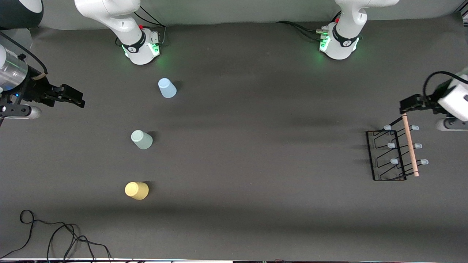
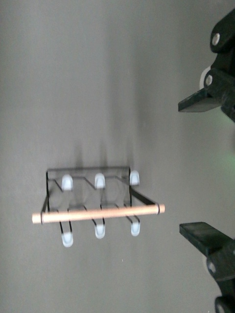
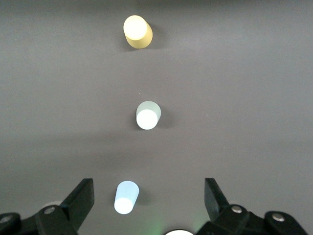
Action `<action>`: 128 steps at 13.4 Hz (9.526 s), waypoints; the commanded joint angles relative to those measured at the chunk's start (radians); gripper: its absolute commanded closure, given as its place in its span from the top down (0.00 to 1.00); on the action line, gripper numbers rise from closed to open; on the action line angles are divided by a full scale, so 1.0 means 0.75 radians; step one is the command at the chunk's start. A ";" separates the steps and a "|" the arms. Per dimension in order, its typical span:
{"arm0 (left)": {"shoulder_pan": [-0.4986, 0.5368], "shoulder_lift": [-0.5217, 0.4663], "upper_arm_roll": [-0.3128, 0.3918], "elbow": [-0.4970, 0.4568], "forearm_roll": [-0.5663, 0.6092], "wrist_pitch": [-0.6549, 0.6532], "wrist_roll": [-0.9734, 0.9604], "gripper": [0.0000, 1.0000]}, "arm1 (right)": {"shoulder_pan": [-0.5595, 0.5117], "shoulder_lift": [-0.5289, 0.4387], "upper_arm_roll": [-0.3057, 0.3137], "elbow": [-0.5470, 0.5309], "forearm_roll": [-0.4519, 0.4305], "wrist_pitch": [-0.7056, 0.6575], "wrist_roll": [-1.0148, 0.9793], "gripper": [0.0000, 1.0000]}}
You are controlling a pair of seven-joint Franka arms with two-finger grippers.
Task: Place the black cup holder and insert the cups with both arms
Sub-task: 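Reach the right gripper to the pale green cup while the left gripper reaches the rack, then grasp the green cup with the right gripper while the left gripper grasps the rod, then slide the black rack with the left gripper toward the table middle, then release the rack and withdraw the left gripper while the right gripper lifts the cup, then lower the green cup onto a rack peg and open the right gripper, then move the right gripper to the yellow cup and grasp it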
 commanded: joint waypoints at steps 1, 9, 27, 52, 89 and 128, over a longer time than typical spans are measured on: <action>0.120 -0.072 -0.002 -0.116 0.017 0.074 0.161 1.00 | 0.010 0.022 -0.007 -0.016 0.023 0.013 -0.013 1.00; 0.180 -0.076 -0.002 -0.465 0.017 0.476 0.239 1.00 | 0.065 0.059 -0.015 -0.414 0.011 0.511 -0.017 1.00; 0.205 0.159 -0.008 -0.578 0.005 0.882 0.227 0.29 | 0.149 0.364 -0.017 -0.811 0.003 1.176 0.006 1.00; -0.422 0.355 -0.364 0.282 -0.081 0.141 -0.909 0.00 | 0.153 0.360 -0.019 -0.563 -0.043 0.697 0.099 0.34; 0.159 0.094 -0.354 0.042 -0.181 -0.024 -0.133 1.00 | 0.818 0.441 -0.013 -0.126 0.281 0.458 0.883 0.33; -0.092 -0.078 -0.080 0.058 -0.003 -0.147 -0.106 1.00 | 0.370 1.022 -0.403 0.134 0.405 1.049 -0.203 0.65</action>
